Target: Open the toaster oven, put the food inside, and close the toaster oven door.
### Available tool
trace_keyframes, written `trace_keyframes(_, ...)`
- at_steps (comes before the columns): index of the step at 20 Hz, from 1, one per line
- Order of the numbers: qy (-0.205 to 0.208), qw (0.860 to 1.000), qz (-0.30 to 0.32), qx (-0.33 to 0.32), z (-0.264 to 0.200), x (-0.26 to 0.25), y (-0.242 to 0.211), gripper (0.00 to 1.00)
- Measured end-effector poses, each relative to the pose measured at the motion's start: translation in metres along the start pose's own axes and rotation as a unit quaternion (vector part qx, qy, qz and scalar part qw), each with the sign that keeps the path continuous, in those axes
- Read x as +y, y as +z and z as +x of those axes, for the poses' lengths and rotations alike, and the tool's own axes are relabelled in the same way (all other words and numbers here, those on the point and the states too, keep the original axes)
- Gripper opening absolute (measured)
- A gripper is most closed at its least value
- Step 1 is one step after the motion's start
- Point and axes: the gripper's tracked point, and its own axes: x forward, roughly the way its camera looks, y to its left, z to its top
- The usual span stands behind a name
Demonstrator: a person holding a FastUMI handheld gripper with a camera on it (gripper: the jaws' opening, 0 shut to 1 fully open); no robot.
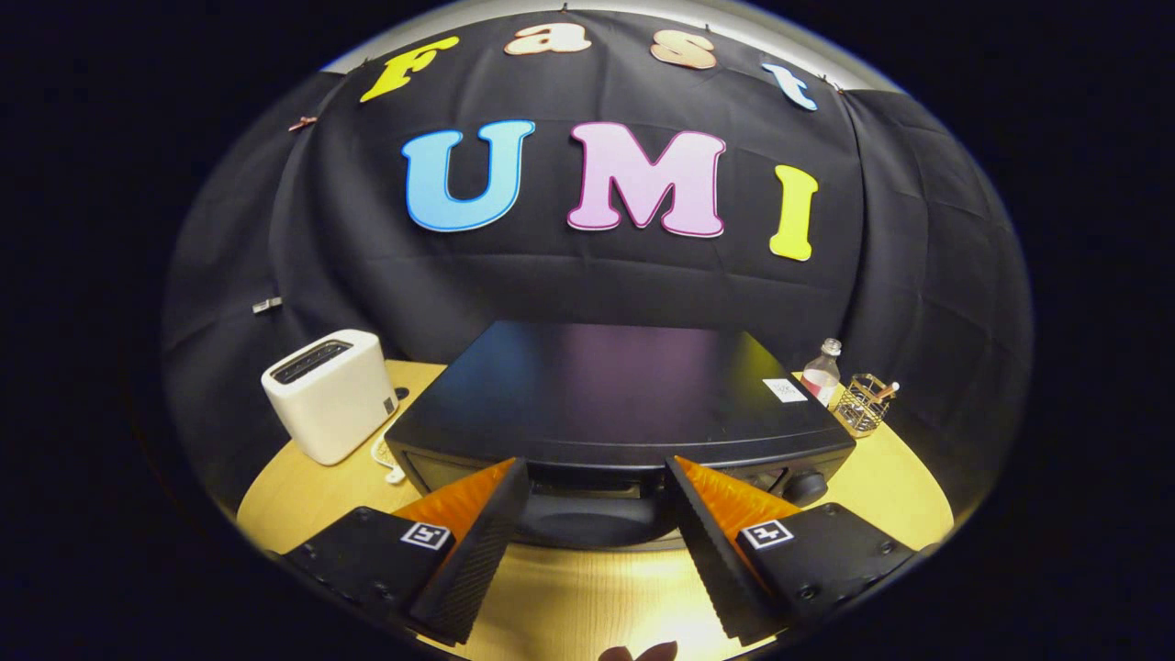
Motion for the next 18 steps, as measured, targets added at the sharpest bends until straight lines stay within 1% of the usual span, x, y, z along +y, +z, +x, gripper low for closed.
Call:
trace_keyframes(3, -0.005, 1.0, 0.001, -0.001, -0.001, 0.001, -0.002, 0.98)
trace_keyframes(5, -0.006, 1.0, 0.021, -0.001, -0.002, 0.0, -0.003, 0.99)
trace_keyframes(8, -0.003, 1.0, 0.013, 0.004, -0.006, 0.001, -0.005, 0.99)
trace_keyframes(12, 0.001, 1.0, 0.023, 0.01, -0.024, 0.001, -0.015, 0.98)
trace_keyframes(18, 0.013, 0.999, 0.037, 0.036, -0.05, 0.002, -0.042, 0.98)
